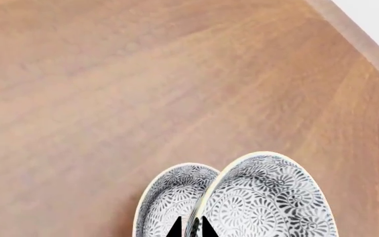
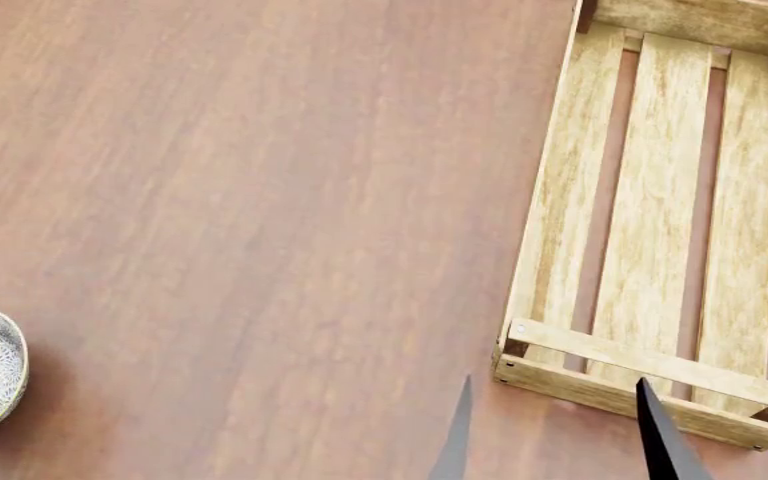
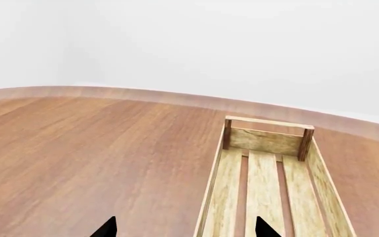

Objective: Stack the right bowl on the left bowl and place them in the tray.

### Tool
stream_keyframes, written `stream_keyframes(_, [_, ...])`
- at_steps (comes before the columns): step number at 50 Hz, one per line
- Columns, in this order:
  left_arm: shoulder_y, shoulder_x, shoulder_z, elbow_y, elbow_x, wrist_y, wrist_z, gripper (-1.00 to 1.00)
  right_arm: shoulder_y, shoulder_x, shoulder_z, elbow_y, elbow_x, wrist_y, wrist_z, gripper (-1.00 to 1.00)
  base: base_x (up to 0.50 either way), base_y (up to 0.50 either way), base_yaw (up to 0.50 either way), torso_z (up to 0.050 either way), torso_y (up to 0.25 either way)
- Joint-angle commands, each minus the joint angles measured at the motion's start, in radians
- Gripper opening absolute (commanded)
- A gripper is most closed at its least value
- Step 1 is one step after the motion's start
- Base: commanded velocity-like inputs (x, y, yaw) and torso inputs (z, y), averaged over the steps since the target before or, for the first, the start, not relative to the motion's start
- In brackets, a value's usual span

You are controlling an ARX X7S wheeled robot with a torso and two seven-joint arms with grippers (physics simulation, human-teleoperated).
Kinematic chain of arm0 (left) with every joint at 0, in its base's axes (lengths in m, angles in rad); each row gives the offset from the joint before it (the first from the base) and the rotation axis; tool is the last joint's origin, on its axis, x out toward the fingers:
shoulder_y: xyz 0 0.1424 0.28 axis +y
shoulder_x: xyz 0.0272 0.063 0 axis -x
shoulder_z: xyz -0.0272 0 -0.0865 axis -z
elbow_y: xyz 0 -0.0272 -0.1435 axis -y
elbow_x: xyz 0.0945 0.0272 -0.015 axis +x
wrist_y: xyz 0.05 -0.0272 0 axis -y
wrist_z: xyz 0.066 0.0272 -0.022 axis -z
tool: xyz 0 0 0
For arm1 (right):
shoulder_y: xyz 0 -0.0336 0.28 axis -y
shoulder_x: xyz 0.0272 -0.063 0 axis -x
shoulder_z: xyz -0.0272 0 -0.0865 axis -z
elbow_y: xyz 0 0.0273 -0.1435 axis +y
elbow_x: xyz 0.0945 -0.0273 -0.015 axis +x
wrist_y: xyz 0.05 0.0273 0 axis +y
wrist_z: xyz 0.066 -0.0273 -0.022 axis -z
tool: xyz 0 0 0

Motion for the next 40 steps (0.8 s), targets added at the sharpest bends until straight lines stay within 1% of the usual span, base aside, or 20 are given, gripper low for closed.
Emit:
stream_keyframes(1, [-0.015,0.026,-0.038,-0.032,0.008,0.051,0.034,-1.00,-0.002,-0.016,0.019,0.009,-0.017,-0.029,-0.031,1.00,0.00,0.00,0.00,0.000,0.000])
stream_keyframes(17, [-0.031,0.035,-0.029,-0.072,-0.001,0.047,0.031,-1.00,-0.004,-0.009,0.019,0.013,-0.016,-0.038,-0.028,1.00,0.00,0.00,0.00,0.000,0.001])
stream_keyframes(40, [-0.067,0.052,0.000,-0.172,0.031,0.066,0.049,-1.00,0.001,-0.005,0.012,0.015,-0.014,-0.035,-0.021,1.00,0.00,0.00,0.00,0.001,0.000])
